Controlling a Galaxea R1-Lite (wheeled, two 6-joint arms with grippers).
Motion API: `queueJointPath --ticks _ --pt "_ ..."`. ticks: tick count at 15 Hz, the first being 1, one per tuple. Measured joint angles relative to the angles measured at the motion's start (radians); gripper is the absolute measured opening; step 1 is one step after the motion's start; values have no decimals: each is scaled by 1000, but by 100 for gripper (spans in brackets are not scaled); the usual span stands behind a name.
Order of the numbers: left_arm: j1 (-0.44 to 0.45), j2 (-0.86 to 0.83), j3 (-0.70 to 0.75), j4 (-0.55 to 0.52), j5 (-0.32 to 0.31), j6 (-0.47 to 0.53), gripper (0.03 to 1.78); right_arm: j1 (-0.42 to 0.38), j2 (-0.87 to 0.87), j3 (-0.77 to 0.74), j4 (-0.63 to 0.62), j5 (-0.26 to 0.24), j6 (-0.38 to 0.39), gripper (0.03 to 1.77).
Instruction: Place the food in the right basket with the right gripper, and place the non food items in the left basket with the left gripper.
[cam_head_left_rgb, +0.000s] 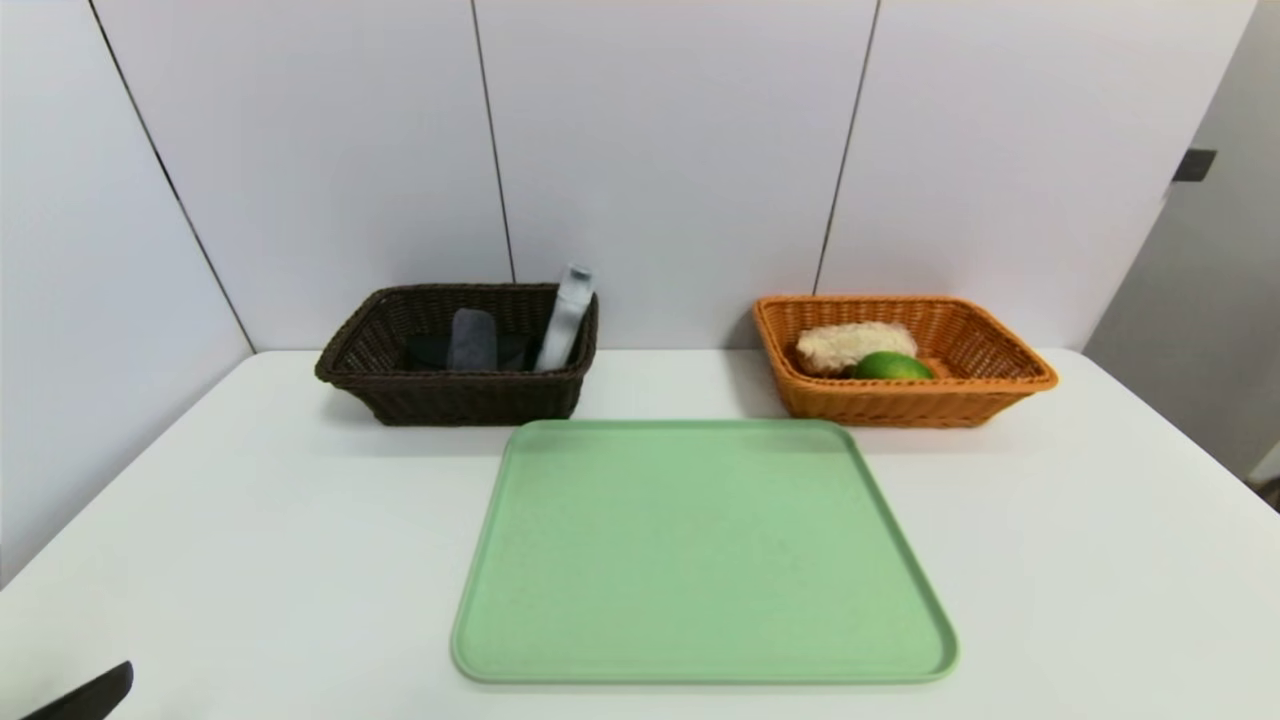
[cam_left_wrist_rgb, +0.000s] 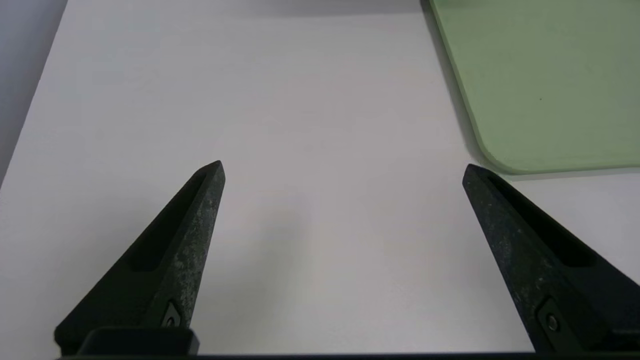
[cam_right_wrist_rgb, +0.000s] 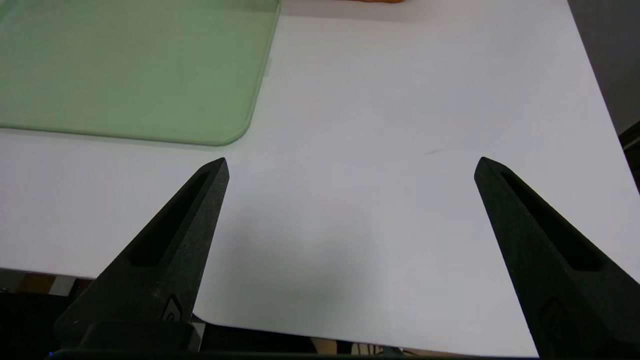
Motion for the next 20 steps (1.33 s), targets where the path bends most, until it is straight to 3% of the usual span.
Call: queueJointPath --ticks 7,11,14,16,19,20 --pt "34 -204 164 -1 1 12 169 -45 -181 106 24 53 -33 170" --pt "43 -318 247 -3 4 78 169 -44 -264 142 20 56 -39 170" --pt "50 -376 316 -53 11 71 169 -41 -349 217 -10 41 -48 170" --pt "51 -400 376 -144 14 52 169 -41 -379 302 -108 -7 -49 170" --pt "51 -432 471 -343 36 52 169 -40 -396 494 -394 -56 -64 170" --pt "51 -439 480 -360 37 53 169 -40 -399 570 -505 -59 -82 170"
